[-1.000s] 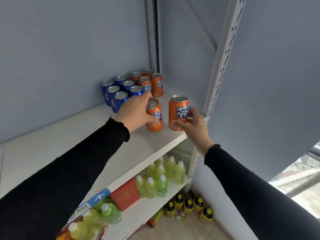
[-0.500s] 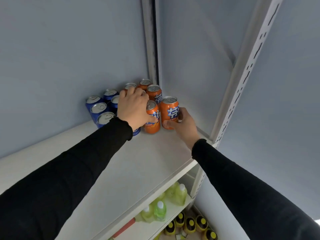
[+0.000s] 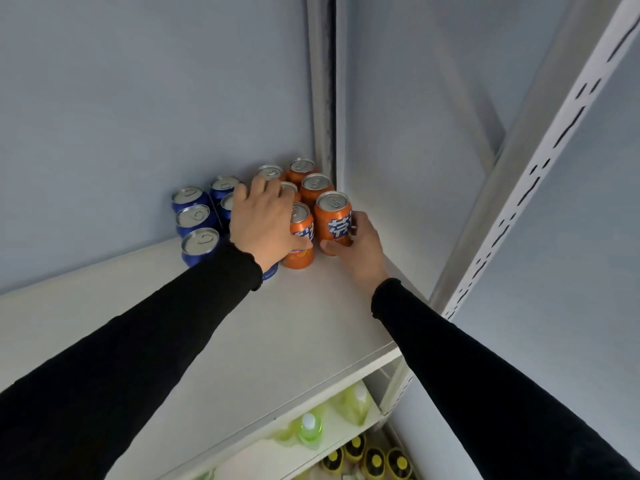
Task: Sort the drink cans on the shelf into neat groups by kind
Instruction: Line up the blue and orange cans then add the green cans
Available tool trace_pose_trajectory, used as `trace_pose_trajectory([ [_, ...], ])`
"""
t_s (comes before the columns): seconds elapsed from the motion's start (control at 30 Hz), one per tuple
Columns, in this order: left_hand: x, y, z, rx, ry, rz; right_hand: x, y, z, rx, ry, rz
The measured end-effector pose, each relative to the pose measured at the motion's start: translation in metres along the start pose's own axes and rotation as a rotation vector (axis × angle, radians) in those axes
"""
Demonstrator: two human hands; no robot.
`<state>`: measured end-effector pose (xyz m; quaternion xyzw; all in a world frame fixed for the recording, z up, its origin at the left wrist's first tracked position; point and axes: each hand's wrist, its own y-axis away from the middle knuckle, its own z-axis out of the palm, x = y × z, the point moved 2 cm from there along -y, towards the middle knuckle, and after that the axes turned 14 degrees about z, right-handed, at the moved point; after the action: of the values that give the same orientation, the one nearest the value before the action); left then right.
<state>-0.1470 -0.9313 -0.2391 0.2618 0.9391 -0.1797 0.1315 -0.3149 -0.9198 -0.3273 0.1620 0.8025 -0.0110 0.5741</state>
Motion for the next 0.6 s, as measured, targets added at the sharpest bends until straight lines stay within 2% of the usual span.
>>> trace_pose_trajectory([
  [0.23, 0.010, 0.015, -0.006, -0.016, 0.003, -0.079, -0.005, 0.021, -0.008, 0.068, 0.064, -0.129],
  [0.37, 0.013, 0.046, -0.027, 0.108, 0.062, -0.122, -0.015, 0.058, -0.019, 0.226, 0.074, -0.441],
  [0.47, 0.009, 0.082, -0.046, 0.197, 0.051, -0.175, -0.026, 0.083, -0.010, 0.184, 0.146, -0.610],
  [0.6, -0.011, 0.144, -0.061, 0.220, 0.068, -0.265, -0.043, 0.117, 0.021, 0.075, 0.301, -0.720],
])
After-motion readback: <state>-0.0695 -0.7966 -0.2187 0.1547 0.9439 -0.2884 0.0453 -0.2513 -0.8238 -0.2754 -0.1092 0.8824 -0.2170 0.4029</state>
